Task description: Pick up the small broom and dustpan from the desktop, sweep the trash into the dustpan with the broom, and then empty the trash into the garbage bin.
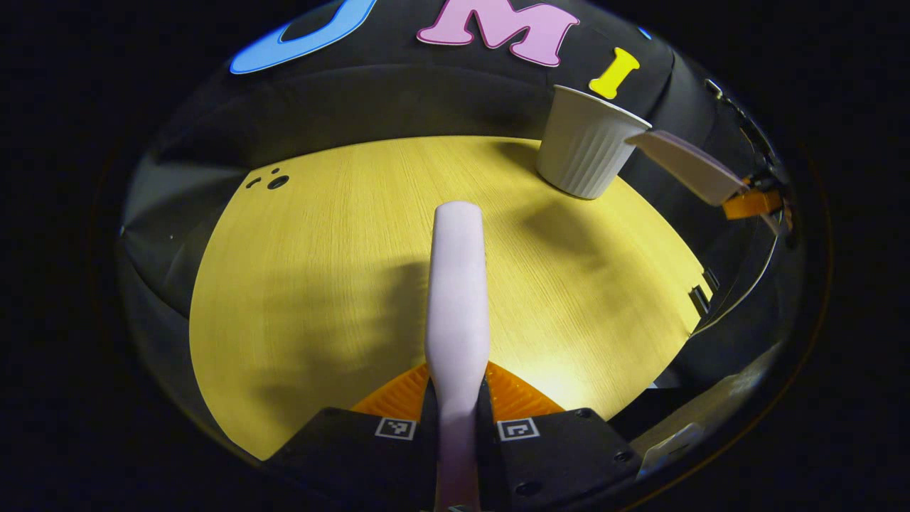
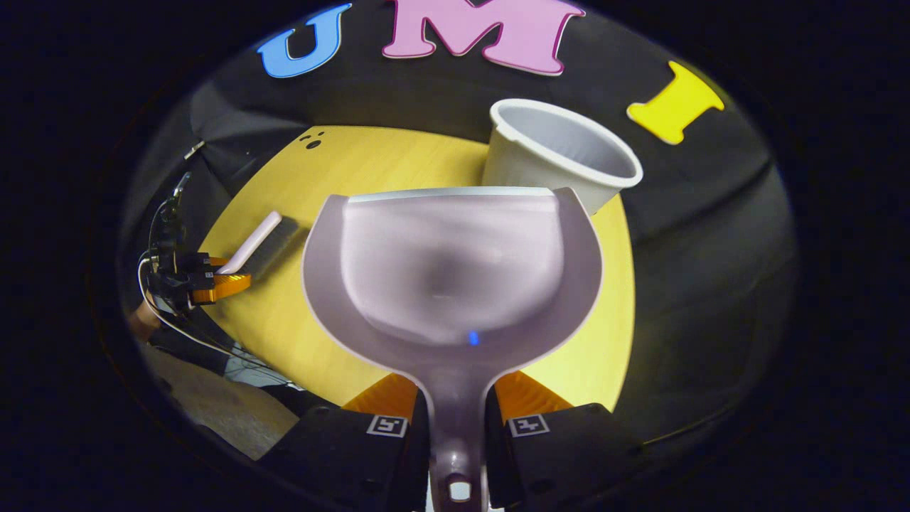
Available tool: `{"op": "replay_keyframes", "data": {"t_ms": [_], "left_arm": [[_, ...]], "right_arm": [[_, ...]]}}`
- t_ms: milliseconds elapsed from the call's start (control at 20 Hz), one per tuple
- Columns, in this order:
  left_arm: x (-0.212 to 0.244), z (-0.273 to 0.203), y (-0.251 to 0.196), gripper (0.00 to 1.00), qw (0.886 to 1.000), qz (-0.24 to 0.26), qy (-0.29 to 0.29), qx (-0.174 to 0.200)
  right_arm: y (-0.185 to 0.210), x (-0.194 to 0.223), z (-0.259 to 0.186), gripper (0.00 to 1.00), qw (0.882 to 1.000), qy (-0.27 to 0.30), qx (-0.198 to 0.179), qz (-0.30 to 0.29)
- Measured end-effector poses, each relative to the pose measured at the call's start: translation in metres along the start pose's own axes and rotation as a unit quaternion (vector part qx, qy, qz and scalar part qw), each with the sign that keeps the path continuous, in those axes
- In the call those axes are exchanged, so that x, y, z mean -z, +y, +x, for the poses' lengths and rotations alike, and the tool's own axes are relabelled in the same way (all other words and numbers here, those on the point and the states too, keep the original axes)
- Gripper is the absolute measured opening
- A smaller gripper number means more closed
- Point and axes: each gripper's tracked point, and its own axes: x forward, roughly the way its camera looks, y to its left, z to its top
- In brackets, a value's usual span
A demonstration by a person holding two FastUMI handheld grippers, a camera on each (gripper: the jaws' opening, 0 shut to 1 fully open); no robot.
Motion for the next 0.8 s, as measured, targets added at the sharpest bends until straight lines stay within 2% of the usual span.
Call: {"op": "replay_keyframes", "data": {"t_ms": [50, 250, 300, 400, 650, 700, 800], "left_arm": [[0.001, 0.001, 0.002, 0.27, 1.0, 0.005, 0.0, -0.005], [0.004, 0.012, 0.007, 0.27, 1.0, 0.017, 0.009, -0.02], [0.004, 0.017, 0.009, 0.26, 0.999, 0.019, 0.012, -0.025], [-0.002, 0.033, 0.014, 0.27, 0.999, 0.02, 0.016, -0.036], [0.006, 0.051, 0.019, 0.27, 0.998, 0.017, 0.035, -0.053], [0.006, 0.054, 0.019, 0.27, 0.997, 0.02, 0.037, -0.057], [0.013, 0.061, 0.026, 0.28, 0.997, 0.023, 0.045, -0.062]], "right_arm": [[0.012, 0.01, 0.015, 0.34, 1.0, 0.005, -0.004, 0.006], [0.041, 0.044, 0.058, 0.36, 1.0, 0.021, -0.008, 0.008], [0.044, 0.052, 0.064, 0.33, 1.0, 0.026, -0.003, 0.005], [0.051, 0.066, 0.073, 0.36, 0.999, 0.036, -0.005, 0.005], [0.061, 0.076, 0.091, 0.37, 0.999, 0.039, -0.005, 0.001], [0.062, 0.077, 0.092, 0.4, 0.999, 0.041, -0.009, 0.005], [0.062, 0.079, 0.095, 0.37, 0.999, 0.046, -0.019, 0.011]]}}
